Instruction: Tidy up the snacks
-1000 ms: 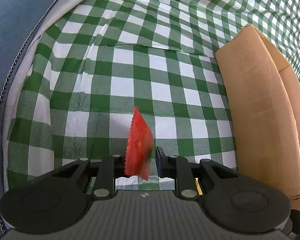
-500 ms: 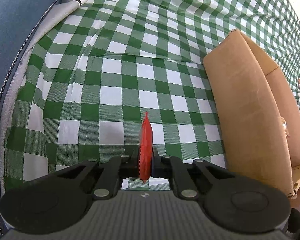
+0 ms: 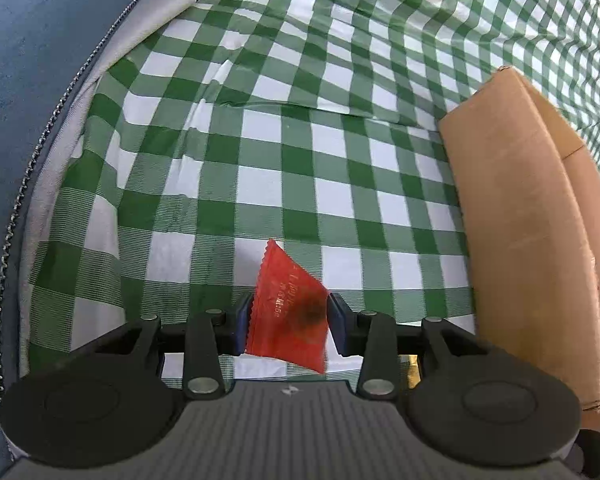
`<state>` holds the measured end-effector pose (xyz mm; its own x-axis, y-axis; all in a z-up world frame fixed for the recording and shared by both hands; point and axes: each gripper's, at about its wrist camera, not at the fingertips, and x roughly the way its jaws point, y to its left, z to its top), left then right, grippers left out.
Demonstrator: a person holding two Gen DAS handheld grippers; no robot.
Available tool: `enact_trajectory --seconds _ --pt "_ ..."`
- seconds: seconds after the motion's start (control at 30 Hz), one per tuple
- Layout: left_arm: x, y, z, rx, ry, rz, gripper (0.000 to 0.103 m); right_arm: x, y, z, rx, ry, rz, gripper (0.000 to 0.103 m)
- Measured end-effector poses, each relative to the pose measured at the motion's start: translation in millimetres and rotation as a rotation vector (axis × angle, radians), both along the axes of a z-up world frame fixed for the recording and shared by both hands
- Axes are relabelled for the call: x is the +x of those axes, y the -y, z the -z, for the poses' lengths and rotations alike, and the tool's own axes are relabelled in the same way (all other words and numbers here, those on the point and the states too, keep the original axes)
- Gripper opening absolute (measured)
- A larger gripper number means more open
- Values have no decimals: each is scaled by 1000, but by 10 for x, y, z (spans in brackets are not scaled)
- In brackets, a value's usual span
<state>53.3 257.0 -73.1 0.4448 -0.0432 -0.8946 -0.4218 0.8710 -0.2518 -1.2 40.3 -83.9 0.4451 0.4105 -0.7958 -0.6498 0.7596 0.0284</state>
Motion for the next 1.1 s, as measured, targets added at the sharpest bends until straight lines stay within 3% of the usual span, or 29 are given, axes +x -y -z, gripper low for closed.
enact_trajectory --seconds 0.07,0.13,0.23,0.43,0.53,0.63,0.83,0.93,1.1 --pt "7 -2 -2 22 -10 -8 65 4 -2 5 1 -3 2 25" --pt "11 -2 -7 59 -20 -15 74 3 1 5 2 -4 2 25" --pt "25 10 -9 73 -21 -6 75 -3 2 4 3 -4 -3 25" --pt "114 160 99 106 -78 75 86 1 4 9 4 -6 -5 25" --pt "173 284 181 191 -120 127 89 -1 -1 9 1 -4 -8 25" --pt "198 393 231 268 -141 184 88 -5 -14 13 -3 -1 -13 25" --pt "154 386 163 280 -99 197 62 -13 -3 13 -5 5 -20 25" --pt "151 348 87 256 -62 166 60 -43 8 -16 -3 40 -25 19" --pt "95 261 -77 225 22 103 60 -96 36 -124 10 112 -7 17"
